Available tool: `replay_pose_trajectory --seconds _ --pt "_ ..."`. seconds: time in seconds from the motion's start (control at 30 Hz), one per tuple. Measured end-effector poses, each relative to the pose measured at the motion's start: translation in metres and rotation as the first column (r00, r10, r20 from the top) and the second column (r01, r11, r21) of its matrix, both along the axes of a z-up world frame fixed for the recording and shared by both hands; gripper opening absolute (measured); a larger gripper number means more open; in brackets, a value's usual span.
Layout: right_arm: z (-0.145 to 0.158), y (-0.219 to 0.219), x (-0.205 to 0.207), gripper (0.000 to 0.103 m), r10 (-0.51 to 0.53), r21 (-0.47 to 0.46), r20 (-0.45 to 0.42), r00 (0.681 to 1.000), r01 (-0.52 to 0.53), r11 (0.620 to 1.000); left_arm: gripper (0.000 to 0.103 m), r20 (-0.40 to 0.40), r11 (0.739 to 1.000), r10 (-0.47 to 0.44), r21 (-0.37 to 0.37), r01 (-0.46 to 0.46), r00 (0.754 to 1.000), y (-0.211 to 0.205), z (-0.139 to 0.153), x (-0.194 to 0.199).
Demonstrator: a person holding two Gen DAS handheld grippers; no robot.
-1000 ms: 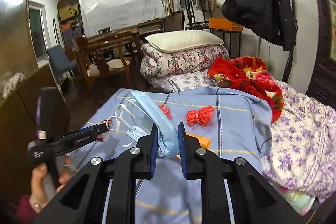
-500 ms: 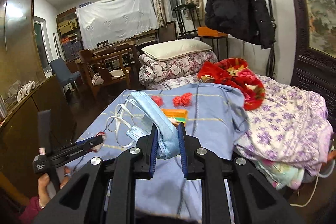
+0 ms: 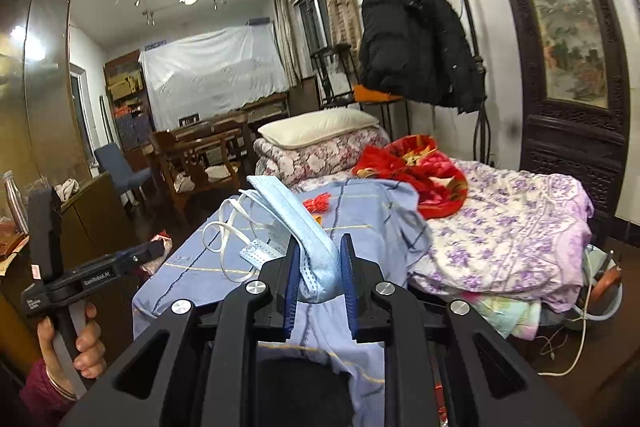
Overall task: Collect trash
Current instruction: 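Carry the red packet and blue mask over to the red basket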
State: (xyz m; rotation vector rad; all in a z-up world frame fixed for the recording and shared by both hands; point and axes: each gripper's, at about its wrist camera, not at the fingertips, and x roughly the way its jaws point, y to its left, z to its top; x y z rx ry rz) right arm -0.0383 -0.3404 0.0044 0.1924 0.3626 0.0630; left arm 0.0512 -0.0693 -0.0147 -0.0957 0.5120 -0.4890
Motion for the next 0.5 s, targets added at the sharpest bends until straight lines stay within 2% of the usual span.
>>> replay_pose_trajectory --seconds 0.23,0.5 --pt "0.008 -0.039 -0.038 0.02 -0.021 0.047 0.061 0.998 0.018 0.999 0.034 0.078 0.994 -0.075 0.081 0.069 0.994 -0.06 0.023 -0.042" --pt "-0.007 -0.087 -0.057 0.02 -0.084 0.098 0.068 0.994 0.077 0.992 0.034 0.09 0.963 -0.2 0.2 0.179 0.976 -0.14 0.015 -0.063"
